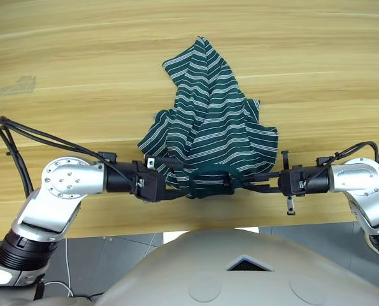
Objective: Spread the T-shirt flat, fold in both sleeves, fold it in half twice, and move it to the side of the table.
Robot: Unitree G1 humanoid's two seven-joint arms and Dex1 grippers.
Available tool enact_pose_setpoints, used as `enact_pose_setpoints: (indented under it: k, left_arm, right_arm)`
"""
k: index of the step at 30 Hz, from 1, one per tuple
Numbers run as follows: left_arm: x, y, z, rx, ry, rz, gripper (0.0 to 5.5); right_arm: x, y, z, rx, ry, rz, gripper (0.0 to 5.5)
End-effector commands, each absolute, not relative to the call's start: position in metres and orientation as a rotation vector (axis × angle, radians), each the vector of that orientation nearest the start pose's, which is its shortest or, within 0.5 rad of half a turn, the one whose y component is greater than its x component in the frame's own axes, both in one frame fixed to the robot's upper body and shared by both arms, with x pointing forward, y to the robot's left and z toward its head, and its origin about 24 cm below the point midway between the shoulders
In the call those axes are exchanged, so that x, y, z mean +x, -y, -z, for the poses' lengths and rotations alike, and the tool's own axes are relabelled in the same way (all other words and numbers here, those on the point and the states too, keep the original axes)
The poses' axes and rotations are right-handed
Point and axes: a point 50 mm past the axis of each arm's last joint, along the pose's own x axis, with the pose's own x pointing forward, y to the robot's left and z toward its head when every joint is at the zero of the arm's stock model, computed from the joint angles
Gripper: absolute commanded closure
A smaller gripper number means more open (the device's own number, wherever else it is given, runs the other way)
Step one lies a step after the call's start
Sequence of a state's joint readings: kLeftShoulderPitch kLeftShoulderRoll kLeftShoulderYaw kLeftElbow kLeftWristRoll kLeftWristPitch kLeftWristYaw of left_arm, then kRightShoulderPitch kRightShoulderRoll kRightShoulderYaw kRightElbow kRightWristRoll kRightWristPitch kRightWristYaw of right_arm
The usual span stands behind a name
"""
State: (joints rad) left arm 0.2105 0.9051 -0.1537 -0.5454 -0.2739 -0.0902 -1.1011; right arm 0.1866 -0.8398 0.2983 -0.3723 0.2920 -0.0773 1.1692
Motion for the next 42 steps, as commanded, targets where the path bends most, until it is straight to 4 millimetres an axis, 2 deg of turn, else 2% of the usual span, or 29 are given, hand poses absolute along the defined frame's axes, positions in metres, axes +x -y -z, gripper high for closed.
enact_pose_setpoints:
  k: [1,4,7,10,12,13,18,22,28,32,35,42]
  left_arm:
    - [0.173,-0.168,-0.123,0.542,0.027,1.421,1.95]
    - [0.177,-0.170,-0.125,0.469,0.037,1.394,1.60]
    - [0.182,-0.174,-0.123,0.517,0.036,1.341,1.60]
    - [0.198,-0.186,-0.112,0.706,0.031,1.207,1.60]
    - [0.217,-0.203,-0.098,1.021,0.020,1.061,1.60]
    - [0.223,-0.211,-0.091,1.119,0.010,1.021,1.60]
    - [0.236,-0.240,-0.073,1.187,-0.027,0.925,1.60]
    - [0.238,-0.246,-0.069,1.196,-0.010,0.908,1.60]
    - [0.236,-0.246,-0.058,1.178,-0.012,0.923,1.60]
    - [0.234,-0.242,-0.056,1.167,-0.004,0.937,1.57]
    - [0.233,-0.242,-0.053,1.162,-0.008,0.944,1.57]
    - [0.233,-0.239,-0.050,1.159,-0.013,0.957,1.57]
  right_arm:
    - [0.153,0.168,-0.074,-0.361,-0.244,-1.627,5.07]
    - [0.153,0.169,-0.079,-0.308,-0.238,-1.622,5.07]
    - [0.163,0.174,-0.080,-0.339,-0.214,-1.566,5.07]
    - [0.194,0.186,-0.083,-0.423,-0.125,-1.352,5.07]
    - [0.211,0.196,-0.081,-0.484,-0.088,-1.218,5.07]
    - [0.218,0.201,-0.080,-0.512,-0.072,-1.157,5.07]
    - [0.236,0.221,-0.074,-0.840,-0.028,-1.002,5.07]
    - [0.230,0.225,-0.066,-0.963,0.000,-1.008,5.07]
    - [0.228,0.243,-0.060,-1.102,-0.046,-0.989,5.07]
    - [0.223,0.244,-0.051,-1.119,-0.067,-1.009,4.49]
    - [0.221,0.243,-0.045,-1.119,-0.091,-1.033,3.78]
    - [0.224,0.227,-0.040,-1.112,-0.040,-1.078,2.67]
